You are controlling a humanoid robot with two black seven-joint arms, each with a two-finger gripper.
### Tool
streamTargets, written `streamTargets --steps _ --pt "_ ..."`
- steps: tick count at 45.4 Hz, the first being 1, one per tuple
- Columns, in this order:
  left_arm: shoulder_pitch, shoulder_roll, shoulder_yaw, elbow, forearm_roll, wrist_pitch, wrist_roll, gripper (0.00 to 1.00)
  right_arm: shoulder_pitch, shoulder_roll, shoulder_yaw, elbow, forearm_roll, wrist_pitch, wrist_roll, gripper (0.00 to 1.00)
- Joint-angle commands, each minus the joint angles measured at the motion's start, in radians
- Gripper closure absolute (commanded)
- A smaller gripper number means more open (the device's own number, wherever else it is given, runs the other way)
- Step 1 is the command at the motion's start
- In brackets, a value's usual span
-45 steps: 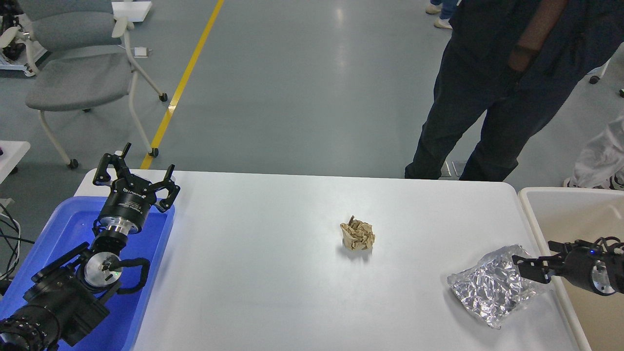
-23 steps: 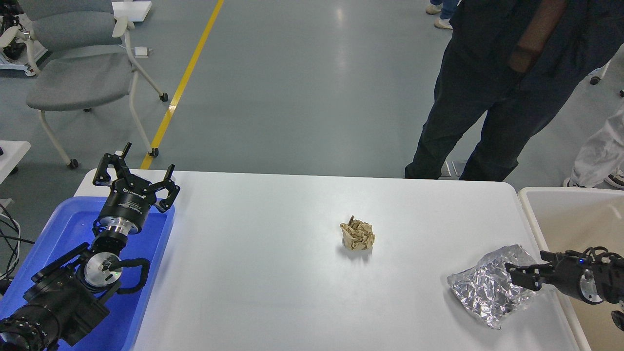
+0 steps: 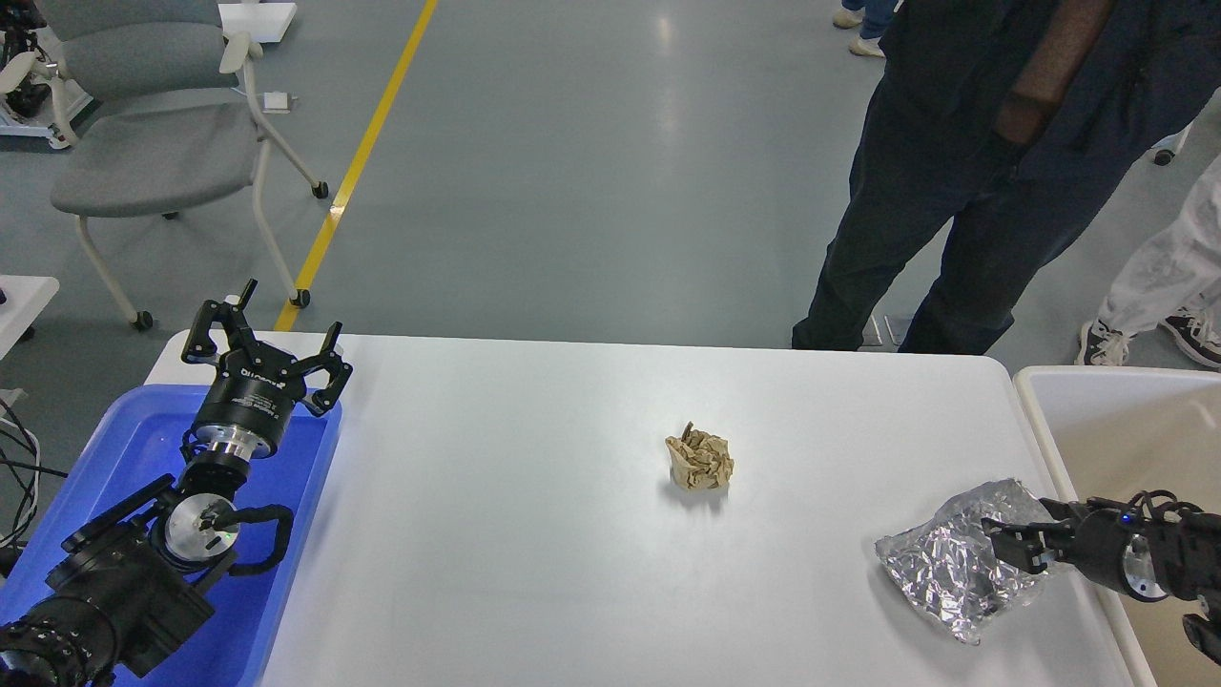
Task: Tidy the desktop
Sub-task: 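Close the right gripper on the crumpled silver foil wrapper, then lift the foil wrapper with the right gripper toward the white bin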
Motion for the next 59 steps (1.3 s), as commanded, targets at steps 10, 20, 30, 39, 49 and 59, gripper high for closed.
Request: streamTargets --steps 10,20,30,39,49,59 --pt "0.0 0.0 0.0 0.0 0.0 0.0 0.0 0.0 -0.006 0.027 -0.073 -0.091 0.002 0.0 0.003 1.0" --pt "0.0 0.0 0.0 0.0 0.0 0.0 0.0 0.0 0.0 0.024 -0.088 -0.111 0.025 -0.01 0.005 1.0" --pt "0.0 0.0 0.0 0.0 0.0 0.0 0.0 0.0 0.009 0.018 -0.093 -0.099 0.123 -0.004 0.06 1.0" --pt "-0.002 0.0 0.0 0.0 0.0 0.0 0.001 0.0 0.023 -0.019 -0.096 -0.075 0.241 0.007 0.172 1.0" --pt "-0.002 0.0 0.0 0.0 0.0 0.0 0.001 0.0 0.09 -0.26 -0.093 0.253 0.313 0.112 0.227 1.0" --pt "-0.002 0.0 0.0 0.0 0.0 -0.002 0.001 0.0 0.213 -0.507 -0.085 0.585 0.387 0.26 0.221 1.0"
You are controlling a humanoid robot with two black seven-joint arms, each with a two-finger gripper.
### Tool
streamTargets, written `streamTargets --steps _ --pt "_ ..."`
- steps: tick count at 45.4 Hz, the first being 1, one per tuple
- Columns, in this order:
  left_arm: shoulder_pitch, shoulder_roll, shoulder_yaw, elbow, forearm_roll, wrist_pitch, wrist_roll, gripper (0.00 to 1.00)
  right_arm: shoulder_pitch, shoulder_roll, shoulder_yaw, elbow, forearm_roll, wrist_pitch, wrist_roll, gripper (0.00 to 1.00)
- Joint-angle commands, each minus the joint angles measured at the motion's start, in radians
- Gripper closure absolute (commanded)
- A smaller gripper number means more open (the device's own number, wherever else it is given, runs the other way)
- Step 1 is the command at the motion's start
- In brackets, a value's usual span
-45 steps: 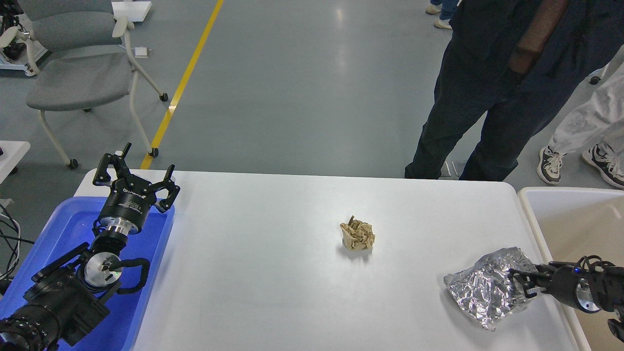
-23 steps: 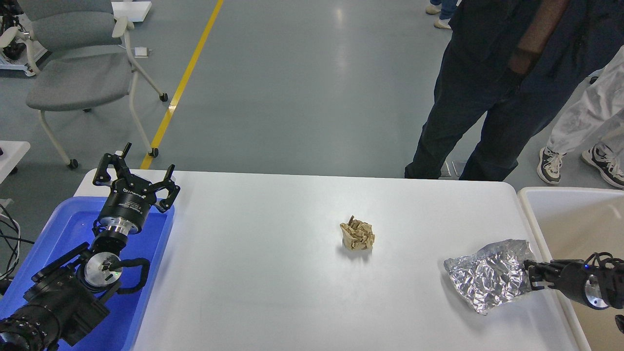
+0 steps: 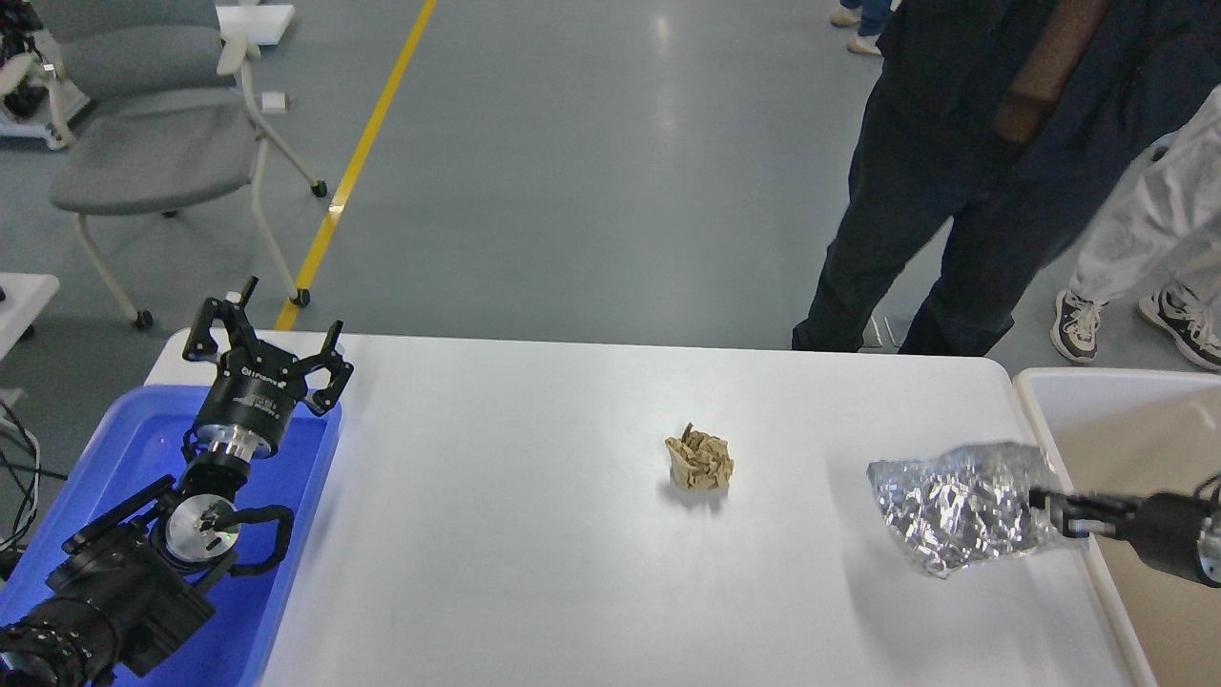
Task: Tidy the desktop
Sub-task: 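Lift the foil wrapper with the right gripper toward the white bin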
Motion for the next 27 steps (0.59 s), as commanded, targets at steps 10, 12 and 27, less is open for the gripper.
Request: streamTargets --steps 10,12,27 --pt "0.0 0.0 0.0 0.0 0.0 -0.001 0.0 0.0 0.234 -0.395 0.007 0.421 0.075 0.232 0.015 1.0" --pt "0.0 0.0 0.0 0.0 0.0 -0.001 0.0 0.0 0.259 -0.416 0.007 0.422 0.074 0.255 0.015 1.0" --pt "0.0 0.0 0.0 0.0 0.0 -0.003 0.0 0.0 0.317 -0.439 -0.002 0.303 0.066 0.286 -0.017 1.0"
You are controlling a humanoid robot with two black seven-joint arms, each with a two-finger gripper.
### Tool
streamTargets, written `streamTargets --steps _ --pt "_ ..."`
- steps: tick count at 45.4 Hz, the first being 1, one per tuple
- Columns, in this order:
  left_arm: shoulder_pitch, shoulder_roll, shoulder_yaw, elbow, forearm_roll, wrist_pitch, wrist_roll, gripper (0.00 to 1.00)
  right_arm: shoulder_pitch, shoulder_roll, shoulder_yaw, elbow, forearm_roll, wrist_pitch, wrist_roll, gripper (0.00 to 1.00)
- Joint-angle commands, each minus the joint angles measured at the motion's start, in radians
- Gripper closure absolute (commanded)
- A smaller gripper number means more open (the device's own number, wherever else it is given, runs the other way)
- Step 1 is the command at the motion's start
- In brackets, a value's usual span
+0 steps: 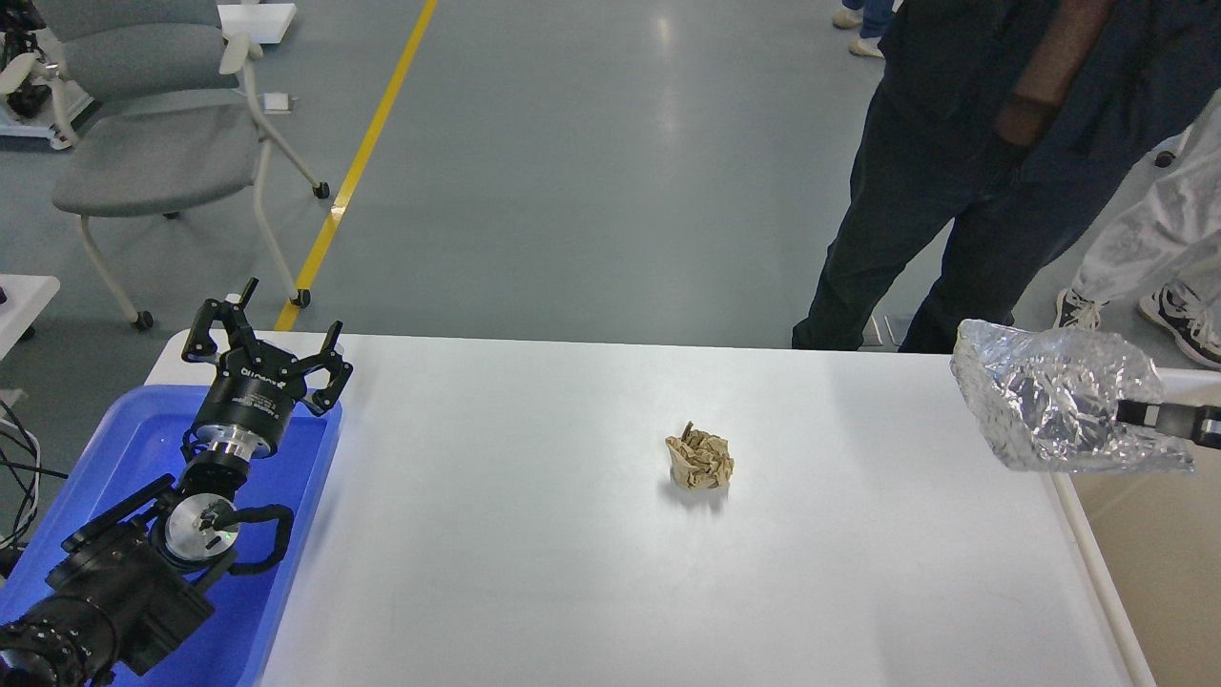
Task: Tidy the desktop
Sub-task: 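Lift the foil wrapper with the right gripper toward the white bin, then release the foil wrapper into the white bin with the right gripper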
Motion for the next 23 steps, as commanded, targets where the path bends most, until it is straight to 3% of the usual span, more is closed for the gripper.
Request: streamTargets --steps 1,11,23 --pt "0.0 0.0 0.0 0.0 0.0 0.0 0.0 0.0 0.039 -0.014 -0.013 -0.099 -0.001 0.024 -0.034 1.0" --pt "0.0 0.0 0.0 0.0 0.0 -0.001 0.0 0.0 -0.072 0.184 -0.01 -0.503 0.062 -0.021 -0.036 1.0" --pt "0.0 0.0 -0.002 0.0 0.0 -0.001 0.0 0.0 -0.197 0.383 -0.016 -0.843 0.405 -0.005 -0.054 1.0"
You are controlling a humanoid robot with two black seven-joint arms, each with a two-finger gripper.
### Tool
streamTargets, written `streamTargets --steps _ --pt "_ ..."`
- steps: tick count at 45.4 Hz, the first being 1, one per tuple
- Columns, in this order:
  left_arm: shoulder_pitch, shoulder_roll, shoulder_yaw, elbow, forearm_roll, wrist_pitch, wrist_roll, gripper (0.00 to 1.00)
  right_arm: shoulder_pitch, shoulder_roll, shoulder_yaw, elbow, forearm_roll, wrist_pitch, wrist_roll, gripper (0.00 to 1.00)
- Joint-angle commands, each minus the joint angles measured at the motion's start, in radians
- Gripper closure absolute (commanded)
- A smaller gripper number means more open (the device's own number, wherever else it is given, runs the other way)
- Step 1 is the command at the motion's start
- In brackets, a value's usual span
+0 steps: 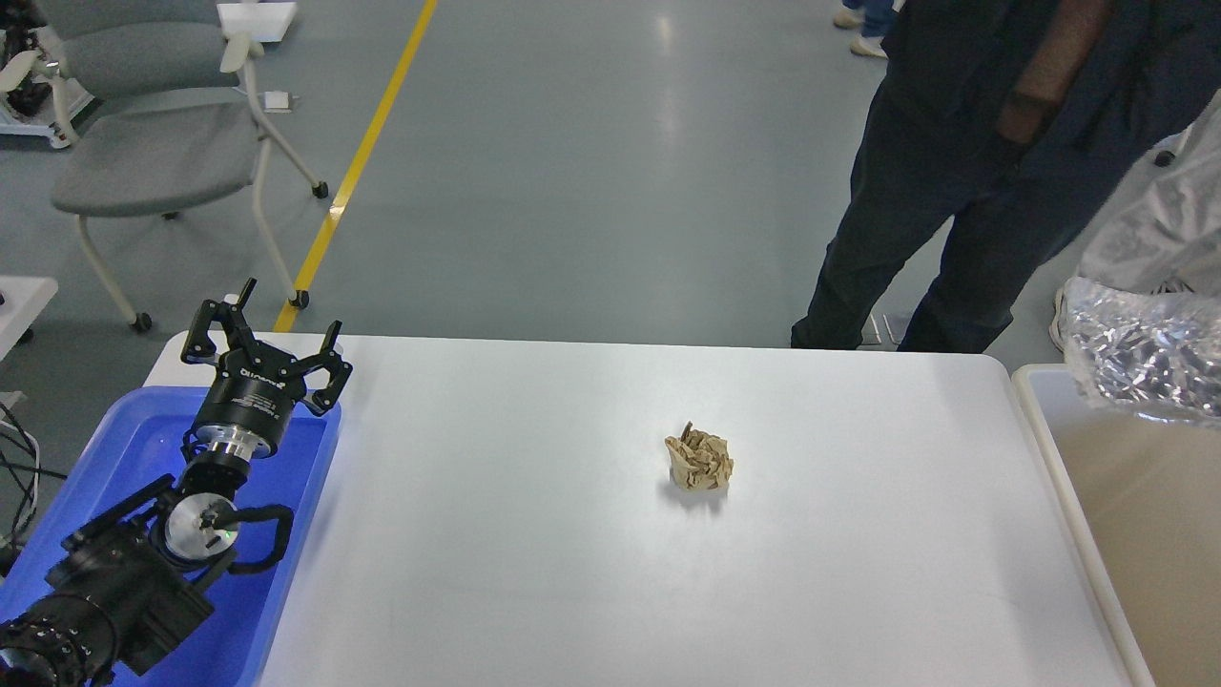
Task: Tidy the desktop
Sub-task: 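Release the foil wrapper into the white bin with the right gripper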
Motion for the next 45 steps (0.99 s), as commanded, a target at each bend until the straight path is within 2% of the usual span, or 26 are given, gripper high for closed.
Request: streamTargets --steps 1,6,18,19,26,34,45 --pt "0.0 0.0 0.0 0.0 0.0 0.001 0.0 0.0 -0.109 0.182 -0.003 -0.321 0.288 0.007 -0.032 1.0" --pt "0.002 0.0 0.0 0.0 0.0 0.0 0.0 0.0 -0.141 0.228 0.014 -0.34 0.516 0.007 -0.119 1.0" --pt "0.002 0.0 0.0 0.0 0.0 0.001 0.0 0.0 -0.197 0.271 0.028 -0.341 1.132 -0.008 -0.452 1.0" --pt "0.002 0.0 0.0 0.0 0.0 0.001 0.0 0.0 -0.212 0.275 0.034 -0.341 1.199 -0.008 -0.492 1.0" --pt "0.002 0.0 0.0 0.0 -0.001 0.001 0.0 0.0 -0.246 0.309 0.095 -0.344 1.358 -0.016 -0.624 1.0" --pt "0.002 0.0 0.0 0.0 -0.001 0.003 0.0 0.0 -0.298 0.33 0.259 -0.344 1.408 -0.079 -0.734 1.0" --pt "0.002 0.0 0.0 0.0 -0.001 0.003 -0.001 0.0 -0.379 0.422 0.299 -0.354 1.399 -0.171 -0.742 1.0"
